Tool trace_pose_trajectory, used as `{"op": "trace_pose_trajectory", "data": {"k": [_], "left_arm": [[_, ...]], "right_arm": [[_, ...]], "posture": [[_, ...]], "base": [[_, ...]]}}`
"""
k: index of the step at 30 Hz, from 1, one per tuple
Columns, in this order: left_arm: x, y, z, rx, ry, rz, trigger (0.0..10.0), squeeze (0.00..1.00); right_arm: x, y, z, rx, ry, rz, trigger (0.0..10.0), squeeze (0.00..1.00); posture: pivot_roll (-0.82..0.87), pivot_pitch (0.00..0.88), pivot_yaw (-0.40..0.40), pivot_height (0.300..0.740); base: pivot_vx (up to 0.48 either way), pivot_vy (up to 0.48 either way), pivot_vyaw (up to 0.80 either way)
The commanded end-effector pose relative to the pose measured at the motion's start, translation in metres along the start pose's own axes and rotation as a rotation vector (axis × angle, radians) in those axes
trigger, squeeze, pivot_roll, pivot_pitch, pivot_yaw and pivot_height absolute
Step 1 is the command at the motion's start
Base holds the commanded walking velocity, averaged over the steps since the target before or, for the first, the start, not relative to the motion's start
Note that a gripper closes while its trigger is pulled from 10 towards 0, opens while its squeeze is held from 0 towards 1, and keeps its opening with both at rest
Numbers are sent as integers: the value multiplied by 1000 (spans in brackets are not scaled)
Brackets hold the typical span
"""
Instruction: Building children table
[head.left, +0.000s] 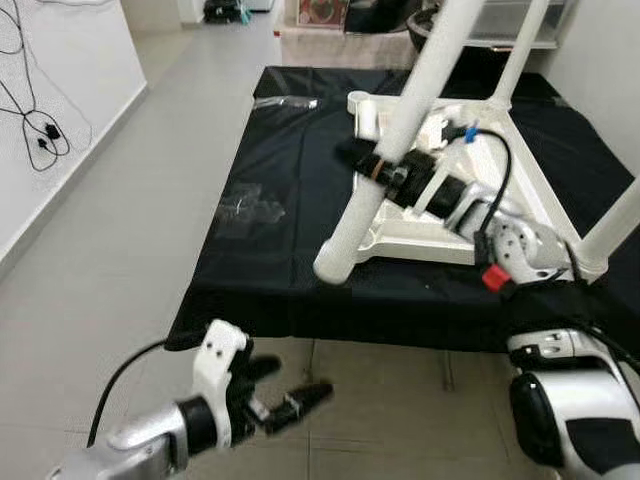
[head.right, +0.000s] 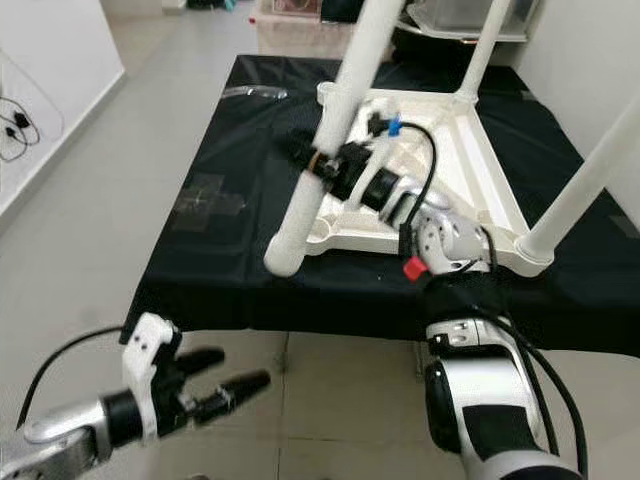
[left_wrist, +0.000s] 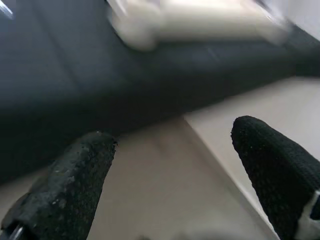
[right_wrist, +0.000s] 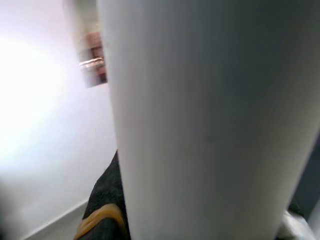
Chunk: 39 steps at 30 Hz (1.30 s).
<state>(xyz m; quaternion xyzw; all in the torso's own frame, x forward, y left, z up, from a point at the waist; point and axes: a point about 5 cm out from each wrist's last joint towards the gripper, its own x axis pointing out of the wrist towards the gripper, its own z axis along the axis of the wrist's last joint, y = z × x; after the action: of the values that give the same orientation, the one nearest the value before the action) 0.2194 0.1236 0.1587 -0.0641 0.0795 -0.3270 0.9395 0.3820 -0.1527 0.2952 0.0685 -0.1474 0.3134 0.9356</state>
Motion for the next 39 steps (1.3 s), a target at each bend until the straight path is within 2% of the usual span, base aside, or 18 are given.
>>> {"op": "trace_pose_trajectory", "data": {"k": [1, 3, 5, 6, 7, 8, 10, 11, 15, 21, 24, 26, 28, 29, 32, 39], "left_arm": [[1, 4, 4, 38, -36, 64, 10000, 0], [10, 4, 17, 77, -109, 120, 10000, 0], [17, 3, 25, 98, -161, 165, 10000, 0], [17, 3, 25, 98, -161, 165, 10000, 0], [20, 1, 29, 119, -176, 171, 10000, 0], [22, -1, 30, 122, -186, 172, 10000, 0], [24, -2, 31, 126, -195, 180, 10000, 0], [27, -6, 33, 139, -208, 187, 10000, 0], [30, -13, 36, 167, -224, 189, 10000, 0], [33, -26, 40, 195, -255, 192, 10000, 0], [33, -32, 42, 188, -269, 192, 10000, 0], [33, -38, 43, 182, -275, 185, 10000, 0], [32, -40, 43, 183, -275, 183, 10000, 0], [32, -42, 43, 183, -277, 181, 10000, 0], [31, -46, 43, 184, -277, 179, 10000, 0], [27, -51, 46, 183, -281, 191, 10000, 0]], "right_arm": [[3, -3, 13, -73, -59, -67, 0, 0], [4, -6, 19, -148, -103, -150, 0, 0], [4, -8, 20, -173, -124, -224, 0, 0], [4, -8, 20, -173, -124, -224, 0, 0], [5, -8, 16, -192, -110, -253, 5804, 0], [6, -8, 12, -210, -95, -281, 10000, 0], [6, -9, 8, -221, -83, -305, 10000, 0], [7, -7, -2, -233, -62, -328, 10000, 0], [10, -9, -14, -221, -29, -344, 10000, 0], [14, -16, -17, -204, -54, -390, 10000, 0], [18, -16, -15, -157, -67, -358, 10000, 0], [27, -9, -9, -95, -68, -238, 10000, 0], [31, -6, -7, -79, -66, -191, 10000, 0], [36, -1, -6, -82, -47, -131, 10000, 0], [44, 4, -5, -105, -2, -63, 10000, 0], [50, 8, -5, -164, 97, 34, 10000, 0]], "posture": [[128, 82, -41, 740], [134, 81, -44, 740], [131, 83, -44, 740], [131, 83, -44, 740], [130, 89, -42, 740], [132, 87, -45, 740], [132, 88, -45, 740], [132, 95, -45, 740], [132, 117, -53, 740], [133, 146, -64, 740], [134, 164, -65, 740], [133, 193, -69, 740], [132, 197, -66, 740], [129, 213, -69, 740], [129, 226, -68, 740], [133, 268, -77, 740]], "base": [[0, 0, 0], [0, 0, 0], [0, 0, 0], [0, 0, 0], [0, 0, 0], [0, 0, 0], [0, 0, 0], [0, 0, 0], [0, 0, 0], [0, 0, 0], [0, 0, 0], [0, 0, 0], [0, 0, 0], [0, 0, 0], [0, 0, 0], [0, 0, 0]]}}
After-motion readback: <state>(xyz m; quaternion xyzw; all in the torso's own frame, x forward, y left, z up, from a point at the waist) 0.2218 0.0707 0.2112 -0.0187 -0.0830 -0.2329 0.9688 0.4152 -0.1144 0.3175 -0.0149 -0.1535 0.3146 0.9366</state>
